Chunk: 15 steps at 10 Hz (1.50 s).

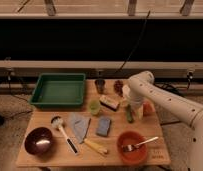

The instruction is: Place pepper in metal cup

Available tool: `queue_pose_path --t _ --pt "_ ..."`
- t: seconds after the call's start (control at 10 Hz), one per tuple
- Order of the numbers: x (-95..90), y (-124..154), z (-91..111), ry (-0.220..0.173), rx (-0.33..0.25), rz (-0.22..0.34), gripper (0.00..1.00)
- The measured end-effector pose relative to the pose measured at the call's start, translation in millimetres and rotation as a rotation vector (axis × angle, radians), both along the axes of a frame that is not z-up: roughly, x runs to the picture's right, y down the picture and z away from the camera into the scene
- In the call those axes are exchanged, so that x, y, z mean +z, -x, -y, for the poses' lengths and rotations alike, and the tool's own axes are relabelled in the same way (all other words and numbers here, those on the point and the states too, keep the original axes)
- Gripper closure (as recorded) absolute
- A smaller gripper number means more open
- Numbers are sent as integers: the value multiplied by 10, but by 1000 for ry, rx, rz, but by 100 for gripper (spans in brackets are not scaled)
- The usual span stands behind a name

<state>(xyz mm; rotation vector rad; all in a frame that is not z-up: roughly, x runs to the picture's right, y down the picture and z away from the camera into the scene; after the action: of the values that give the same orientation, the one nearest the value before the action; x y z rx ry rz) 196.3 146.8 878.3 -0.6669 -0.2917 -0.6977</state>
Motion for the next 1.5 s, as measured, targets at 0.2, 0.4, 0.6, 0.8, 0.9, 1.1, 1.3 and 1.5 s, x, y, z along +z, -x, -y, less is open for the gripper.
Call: queue_pose_path --t 0.2,0.4,0.6,0.8,0.9,1.1,1.3,1.5 --pt "24 -49 -62 16 1 -9 20" --pt "56 -60 -113 29 1 -14 22" --pt "85 -36 -141 38 -2 -14 38" --pt "97 -41 -166 49 -8 -20 59" --pt "93 -44 -164 51 -8 -20 68" --pt "37 -11 -105 42 -8 -7 90" --pt "-112 35 -23 34 -15 5 100" --pt "-360 136 145 21 -26 24 100"
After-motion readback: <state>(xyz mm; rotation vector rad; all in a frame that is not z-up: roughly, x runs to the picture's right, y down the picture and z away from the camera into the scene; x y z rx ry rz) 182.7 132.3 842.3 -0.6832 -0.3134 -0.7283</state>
